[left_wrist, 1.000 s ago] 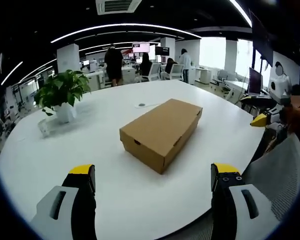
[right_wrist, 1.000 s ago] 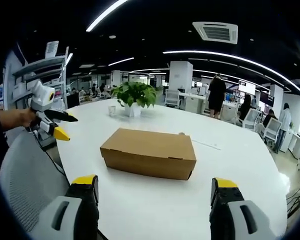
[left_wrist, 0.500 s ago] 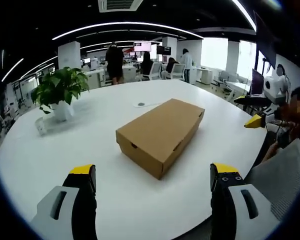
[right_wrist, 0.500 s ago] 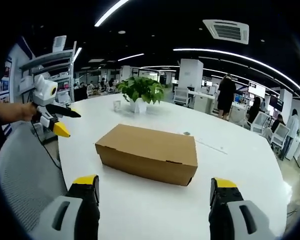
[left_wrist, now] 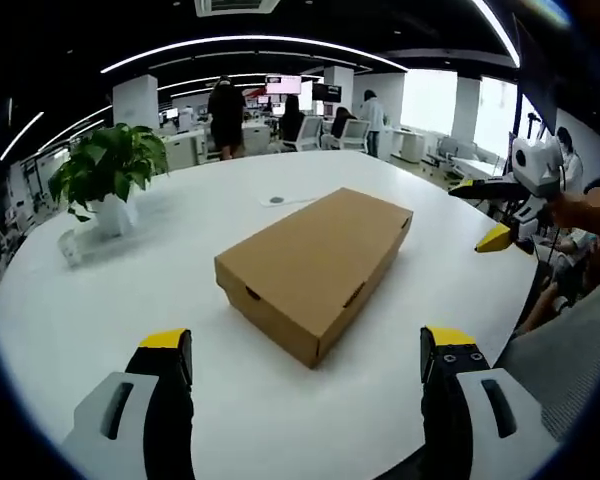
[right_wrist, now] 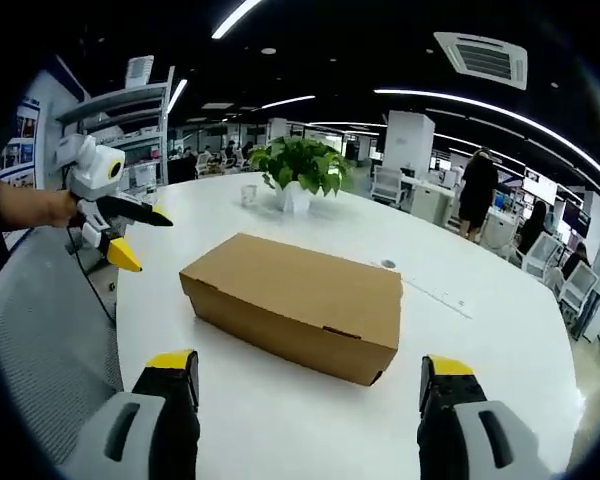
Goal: Operate the shoe box by opening the lid, removing the specified soft item, and placing it in the target area until the item is outside and the box remains undamaged.
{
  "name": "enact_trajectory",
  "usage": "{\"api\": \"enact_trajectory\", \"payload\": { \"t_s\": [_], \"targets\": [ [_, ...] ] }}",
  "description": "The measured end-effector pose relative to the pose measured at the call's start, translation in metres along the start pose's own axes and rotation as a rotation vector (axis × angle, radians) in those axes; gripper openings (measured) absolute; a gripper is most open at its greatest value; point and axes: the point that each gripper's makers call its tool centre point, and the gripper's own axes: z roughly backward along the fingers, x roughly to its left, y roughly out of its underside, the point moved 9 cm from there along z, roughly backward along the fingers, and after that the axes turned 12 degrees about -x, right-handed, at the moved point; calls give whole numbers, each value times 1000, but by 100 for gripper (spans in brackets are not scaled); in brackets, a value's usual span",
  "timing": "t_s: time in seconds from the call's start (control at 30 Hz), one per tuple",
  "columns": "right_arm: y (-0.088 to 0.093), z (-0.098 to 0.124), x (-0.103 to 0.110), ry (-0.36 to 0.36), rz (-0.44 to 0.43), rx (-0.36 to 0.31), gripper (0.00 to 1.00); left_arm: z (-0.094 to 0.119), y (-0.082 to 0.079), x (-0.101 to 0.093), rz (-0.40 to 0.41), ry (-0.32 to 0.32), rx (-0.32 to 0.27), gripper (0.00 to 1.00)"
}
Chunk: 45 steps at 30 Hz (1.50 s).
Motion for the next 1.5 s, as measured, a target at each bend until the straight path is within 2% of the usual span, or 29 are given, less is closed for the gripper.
{"api": "enact_trajectory", "payload": {
  "t_s": [0.47, 0.7, 1.1, 1.33, 1.5],
  "targets": [
    [16, -37, -20, -79, 30, 62, 91, -27, 14, 0, 21, -10, 53, 97],
    [21, -52, -35, -85, -7, 60, 89, -42, 16, -3, 37, -12, 63, 95],
    [23, -72, -51, -121, -4, 63, 87, -62, 22, -8, 64, -39, 48, 89],
    [26, -85, -49, -162, 12, 75, 84, -71, 28, -9, 87, -80, 40, 90],
    [27, -93, -50, -165, 12, 77, 81, -74, 30, -11, 79, -91, 22, 87]
  ]
}}
